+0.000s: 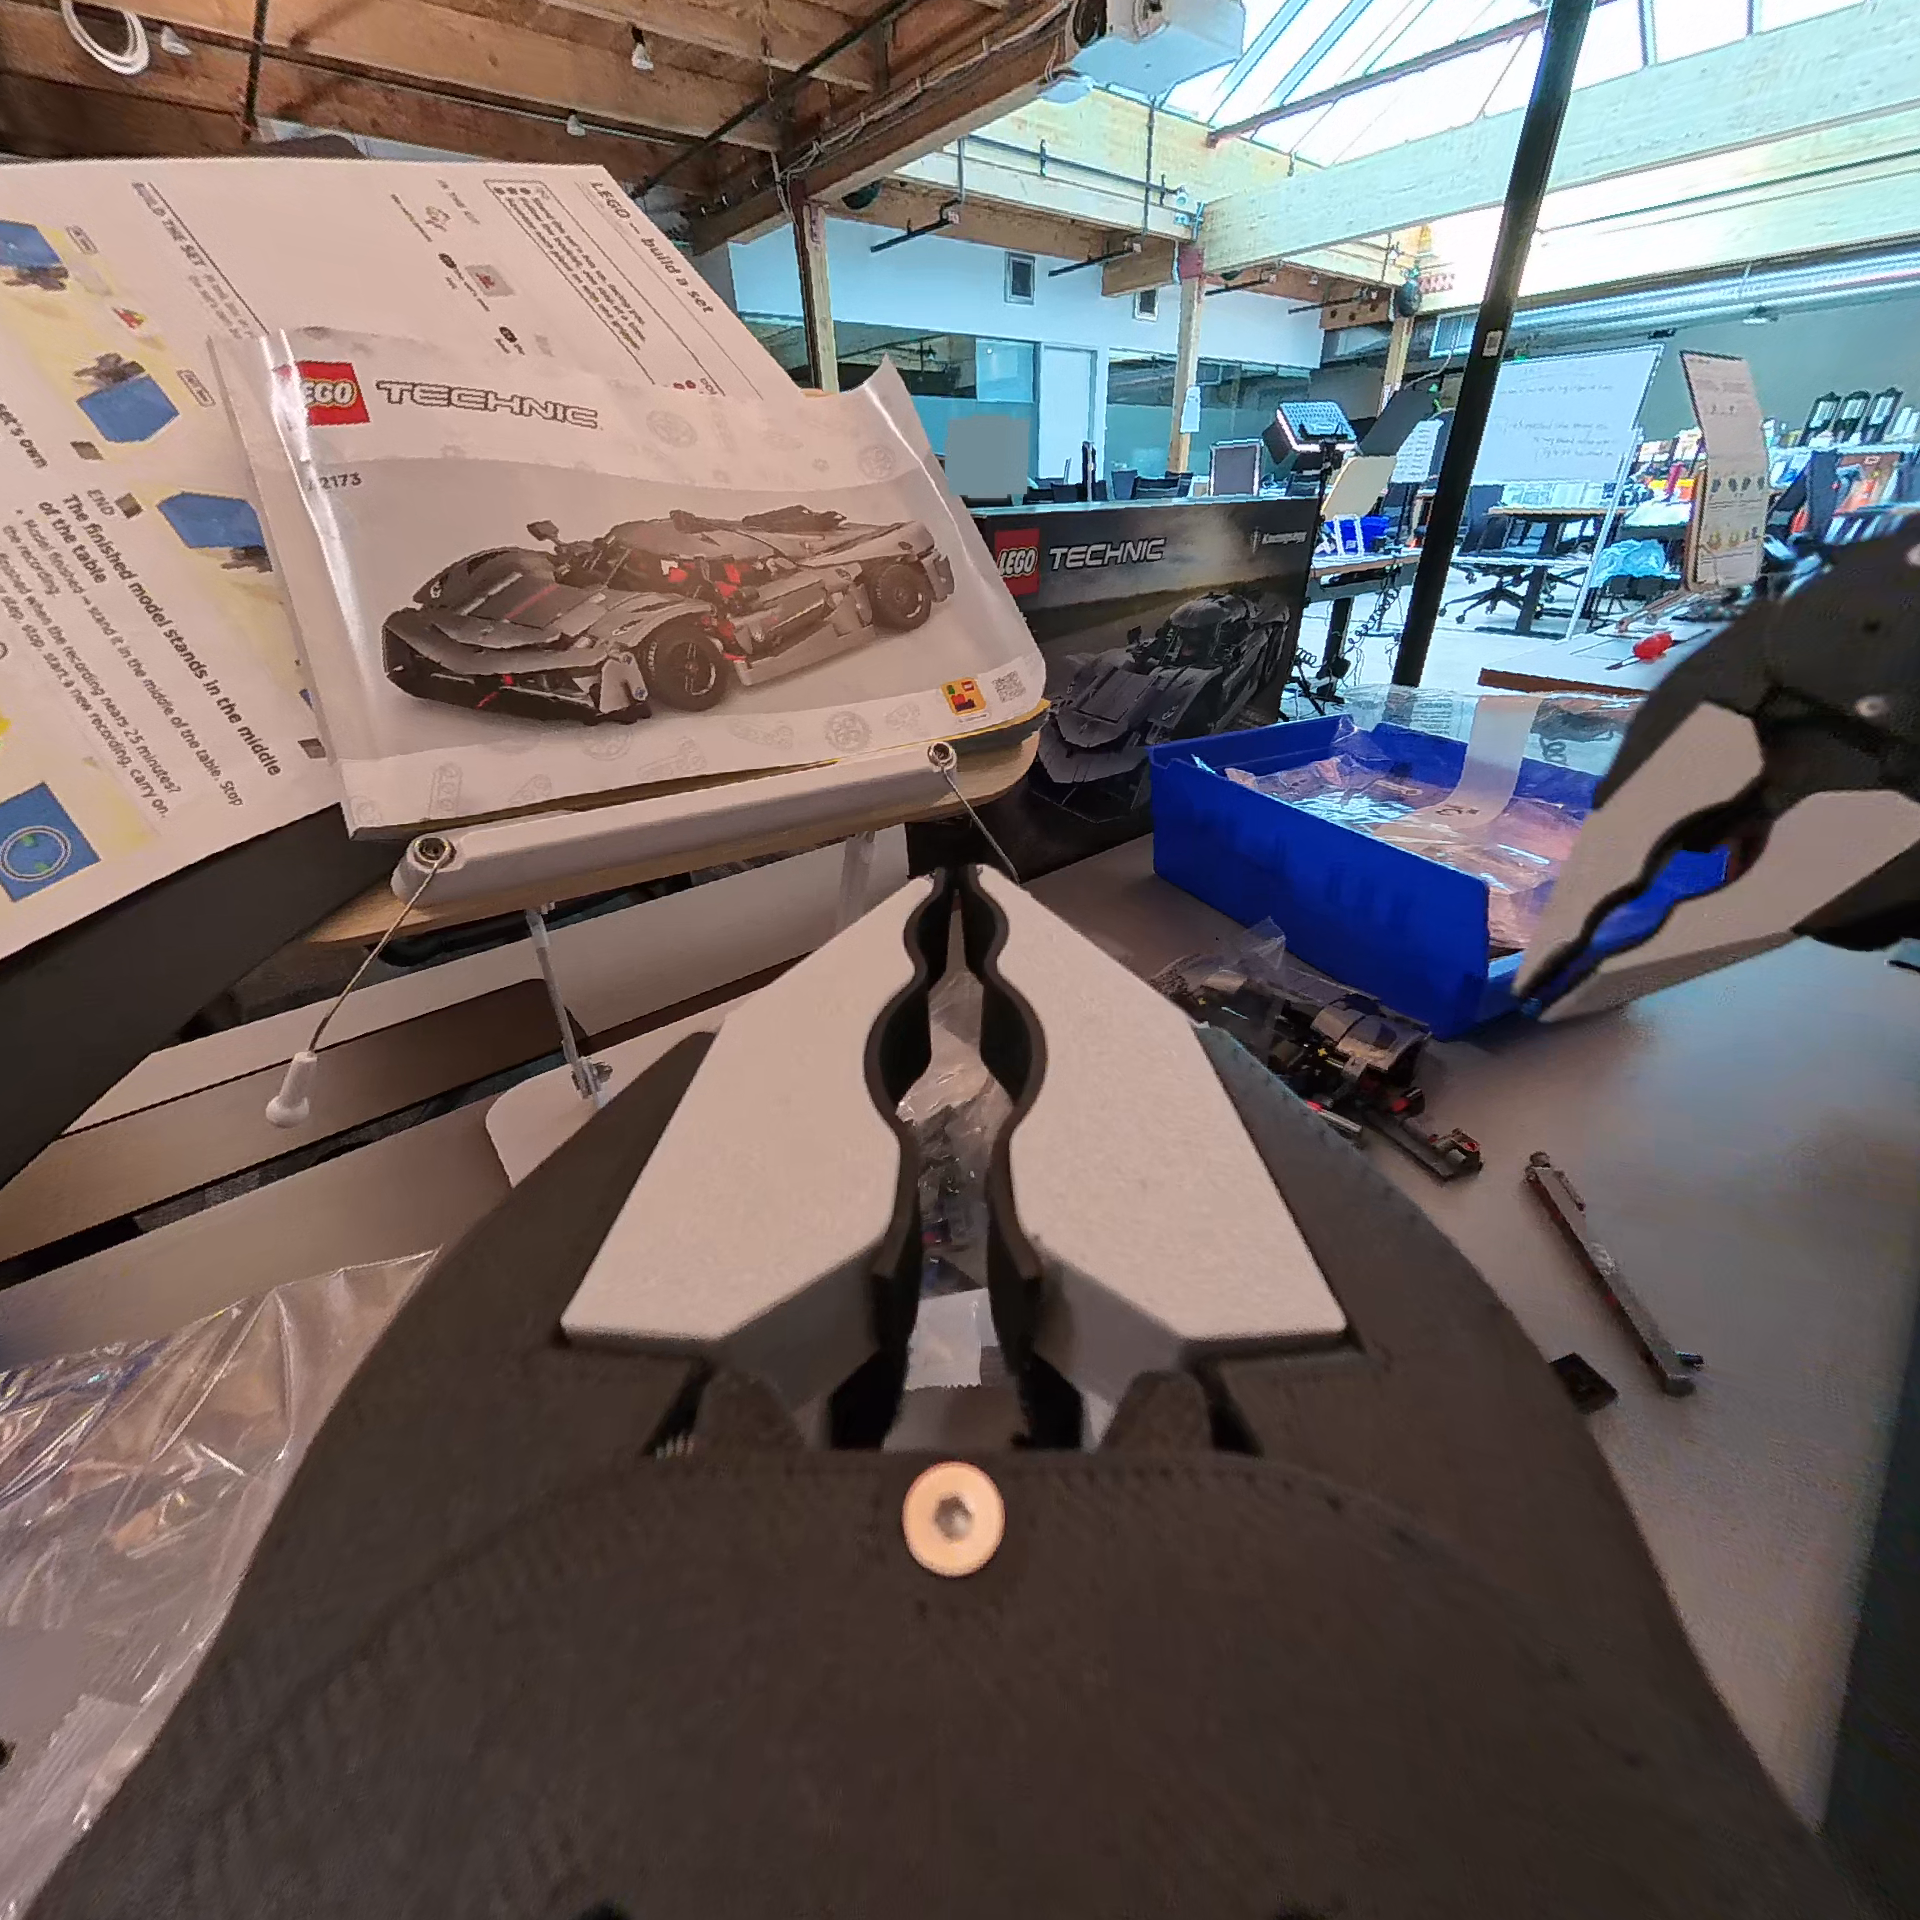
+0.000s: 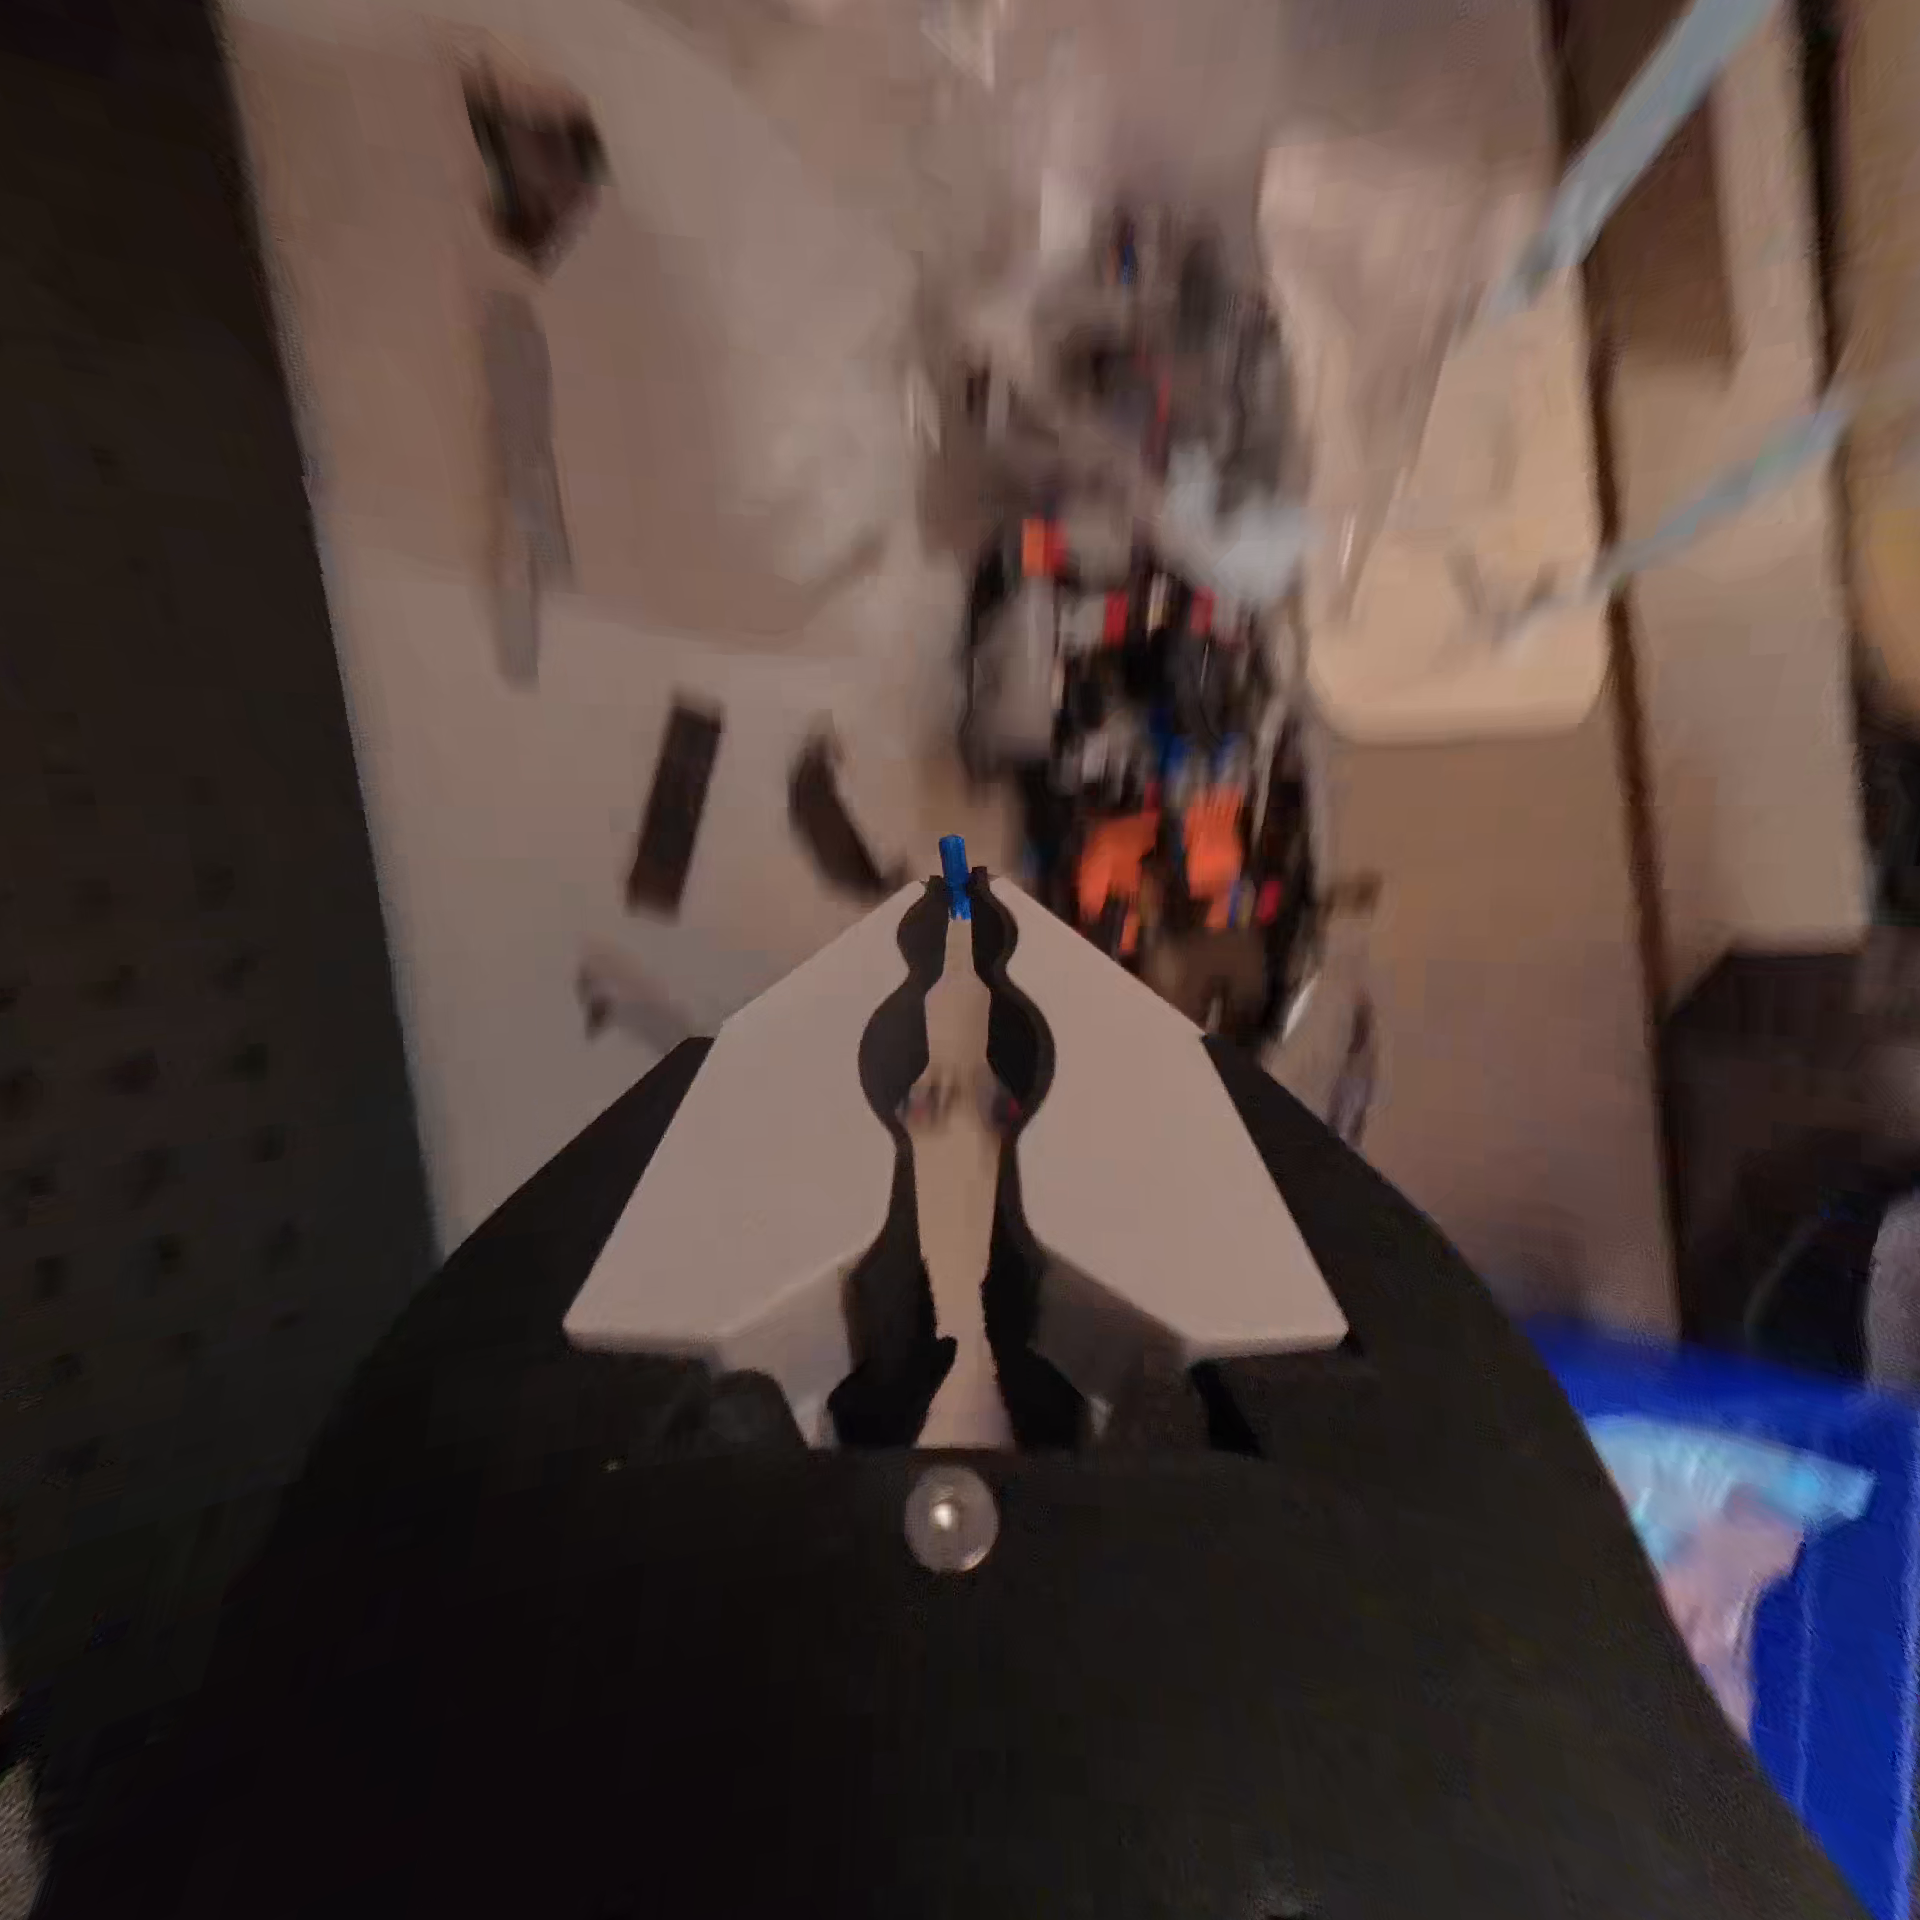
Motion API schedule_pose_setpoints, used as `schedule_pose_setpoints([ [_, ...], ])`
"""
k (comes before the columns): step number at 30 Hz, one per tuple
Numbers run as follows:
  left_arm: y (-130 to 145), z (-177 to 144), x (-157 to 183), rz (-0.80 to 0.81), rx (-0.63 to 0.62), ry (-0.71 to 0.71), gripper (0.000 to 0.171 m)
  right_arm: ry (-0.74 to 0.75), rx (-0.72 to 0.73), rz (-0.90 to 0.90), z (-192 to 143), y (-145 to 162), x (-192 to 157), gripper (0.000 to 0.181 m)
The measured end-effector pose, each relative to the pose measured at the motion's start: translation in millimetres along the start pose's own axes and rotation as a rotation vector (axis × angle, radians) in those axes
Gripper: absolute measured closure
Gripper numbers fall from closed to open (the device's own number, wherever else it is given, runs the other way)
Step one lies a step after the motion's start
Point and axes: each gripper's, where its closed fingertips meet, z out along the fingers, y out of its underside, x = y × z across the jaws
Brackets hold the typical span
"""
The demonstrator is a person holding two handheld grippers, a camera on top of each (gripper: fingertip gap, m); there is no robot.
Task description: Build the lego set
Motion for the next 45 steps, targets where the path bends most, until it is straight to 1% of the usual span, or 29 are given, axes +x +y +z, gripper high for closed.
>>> schedule_pose_setpoints([
  [1,0.4,-0.3,-1.1,-0.002,0.0,-0.002,0.171,-0.02,0.035,-0.033,8.7,-25.2,1.6,0.179],
  [2,1.0,-0.7,-2.7,-0.004,0.0,-0.005,0.171,-0.033,0.037,-0.066,19.2,-42.7,4.7,0.179],
  [4,1.4,-1.9,-5.7,-0.012,0.003,-0.01,0.171,-0.021,0.006,-0.106,41.9,-63.1,19.2,0.179],
  [6,1.5,-2.9,-8.1,-0.024,0.007,-0.011,0.171,-0.073,0.037,-0.101,58.9,-83.3,22.7,0.18],
  [7,1.3,-3.4,-8.9,-0.031,0.01,-0.009,0.171,-0.064,0.035,-0.104,67.3,-88.9,28.0,0.179],
  [8,0.6,-3.9,-9.3,-0.038,0.014,-0.006,0.171,-0.018,0.008,-0.11,76.3,-89.3,38.8,0.178],
  [10,-1.3,-4.9,-8.9,-0.048,0.023,0.001,0.171,0.041,-0.068,-0.111,90.2,-81.8,53.1,0.165],
  [11,-2.5,-5.5,-8.5,-0.049,0.028,0.003,0.171,0.064,-0.09,-0.109,92.8,-78.7,57.4,0.161],
  [13,-4.1,-6.5,-8.2,-0.047,0.032,0.003,0.171,0.094,-0.086,-0.12,87.4,-77.4,58.3,0.164],
  [17,-6.2,-7.9,-8.2,-0.053,0.041,0.005,0.171,0.104,0.022,-0.1,50.7,-84.2,46.7,0.168],
  [19,-6.6,-7.9,-8.2,-0.055,0.041,0.005,0.171,0.094,0.014,-0.054,35.8,-73.1,40.4,0.167],
  [21,-5.9,-7.7,-8.4,-0.053,0.039,0.002,0.171,-0.042,-0.036,-0.016,31.6,-50.1,8.9,0.164],
  [22,-5.4,-7.4,-8.5,-0.054,0.037,0.003,0.171,-0.109,-0.084,-0.002,33.7,-34.6,-9.1,0.16],
  [24,-5.7,-7.0,-7.7,-0.058,0.037,0.008,0.171,-0.193,-0.185,0.012,44.4,-3.8,-40.3,0.156],
  [26,-6.2,-6.8,-7.1,-0.054,0.037,0.007,0.171,-0.233,-0.279,0.03,58.9,24.3,-63.0,0.151],
  [28,-5.6,-6.4,-7.1,-0.051,0.035,0.005,0.171,-0.277,-0.324,0.072,71.5,42.9,-80.7,0.15],
  [29,-4.8,-6.0,-7.2,-0.051,0.032,0.005,0.171,-0.29,-0.336,0.097,76.9,48.9,-86.1,0.149],
  [31,-3.4,-5.5,-7.9,-0.052,0.028,0.002,0.171,-0.289,-0.349,0.127,83.9,55.1,-89.8,0.153],
  [33,-2.3,-5.2,-8.9,-0.053,0.025,-0.002,0.171,-0.294,-0.291,0.129,85.3,45.6,-91.4,0.168],
  [34,-2.2,-5.3,-9.5,-0.055,0.025,-0.003,0.171,-0.3,-0.283,0.124,85.7,44.0,-92.9,0.168],
  [36,-2.3,-5.5,-10.1,-0.057,0.026,-0.003,0.171,-0.275,-0.304,0.103,85.4,46.3,-88.8,0.168],
  [38,-2.6,-5.8,-10.7,-0.059,0.028,-0.005,0.171,-0.224,-0.279,0.072,78.3,36.5,-76.8,0.168],
  [41,-2.6,-5.6,-10.6,-0.059,0.029,-0.003,0.171,-0.044,-0.181,-0.092,53.9,-4.8,-39.7,0.168],
  [42,-2.1,-5.2,-10.3,-0.059,0.027,-0.002,0.171,0.025,-0.172,-0.145,45.0,-19.2,-25.2,0.168],
  [43,-1.6,-4.8,-10.3,-0.058,0.025,-0.002,0.171,0.087,-0.198,-0.19,37.5,-29.7,-10.5,0.168],
  [45,-1.3,-4.9,-10.8,-0.059,0.025,-0.003,0.171,0.164,-0.291,-0.306,31.3,-43.0,12.3,0.168],
])
